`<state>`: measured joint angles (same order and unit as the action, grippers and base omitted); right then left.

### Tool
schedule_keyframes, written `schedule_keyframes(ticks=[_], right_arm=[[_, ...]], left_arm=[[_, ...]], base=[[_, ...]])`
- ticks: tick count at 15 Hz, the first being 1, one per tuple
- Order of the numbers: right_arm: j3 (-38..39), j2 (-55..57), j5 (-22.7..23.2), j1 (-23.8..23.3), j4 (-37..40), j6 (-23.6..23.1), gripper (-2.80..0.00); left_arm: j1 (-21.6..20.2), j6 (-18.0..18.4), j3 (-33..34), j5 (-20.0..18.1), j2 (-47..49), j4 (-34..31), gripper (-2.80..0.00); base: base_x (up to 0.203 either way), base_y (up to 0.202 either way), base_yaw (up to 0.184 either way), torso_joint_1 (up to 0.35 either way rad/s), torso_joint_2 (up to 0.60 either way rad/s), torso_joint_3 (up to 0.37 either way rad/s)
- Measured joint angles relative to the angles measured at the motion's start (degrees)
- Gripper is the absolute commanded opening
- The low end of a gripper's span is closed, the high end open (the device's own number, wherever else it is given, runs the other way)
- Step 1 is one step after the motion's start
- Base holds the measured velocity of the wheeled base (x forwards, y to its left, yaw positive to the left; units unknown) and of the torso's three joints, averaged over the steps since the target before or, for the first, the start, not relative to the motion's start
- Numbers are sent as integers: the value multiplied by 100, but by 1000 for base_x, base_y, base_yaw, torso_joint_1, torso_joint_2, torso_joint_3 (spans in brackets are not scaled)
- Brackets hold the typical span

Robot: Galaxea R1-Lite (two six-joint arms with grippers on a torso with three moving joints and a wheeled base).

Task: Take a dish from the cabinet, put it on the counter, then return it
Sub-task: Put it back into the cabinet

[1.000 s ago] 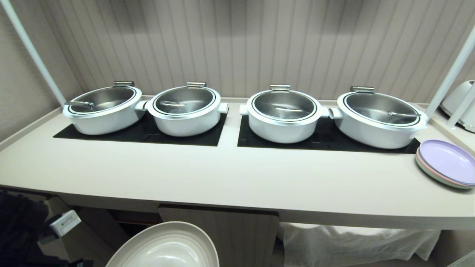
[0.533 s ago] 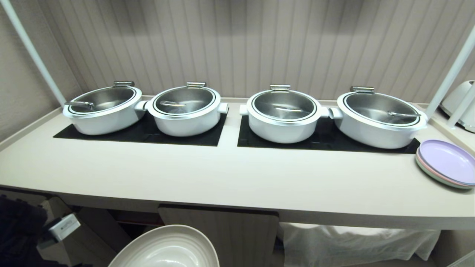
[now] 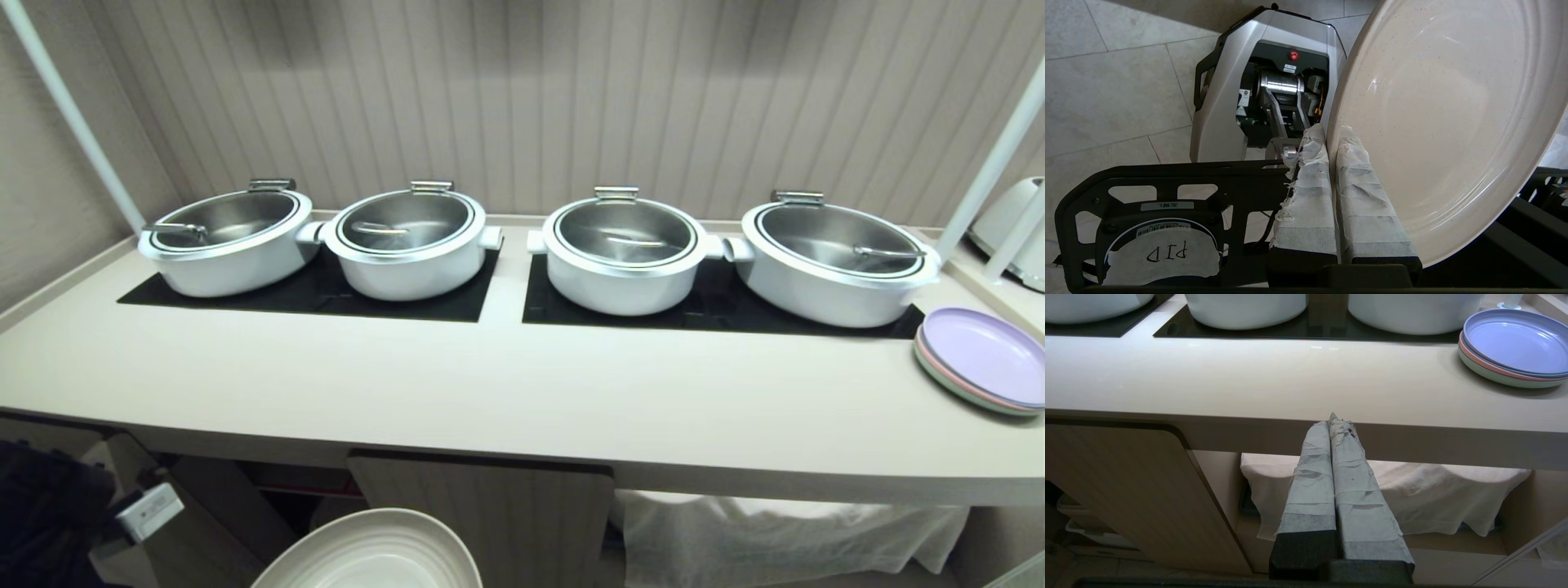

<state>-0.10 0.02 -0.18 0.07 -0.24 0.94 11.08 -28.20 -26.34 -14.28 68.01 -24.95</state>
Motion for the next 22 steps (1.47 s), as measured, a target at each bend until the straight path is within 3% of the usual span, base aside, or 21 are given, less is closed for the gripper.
schedule_keyframes(ticks=[22], right_arm=[[5,0,-2,0,1,11,-280]], left_arm=[[-17,-2,22,2,133,23,-280]], base=[[0,0,0,-28,60,31]])
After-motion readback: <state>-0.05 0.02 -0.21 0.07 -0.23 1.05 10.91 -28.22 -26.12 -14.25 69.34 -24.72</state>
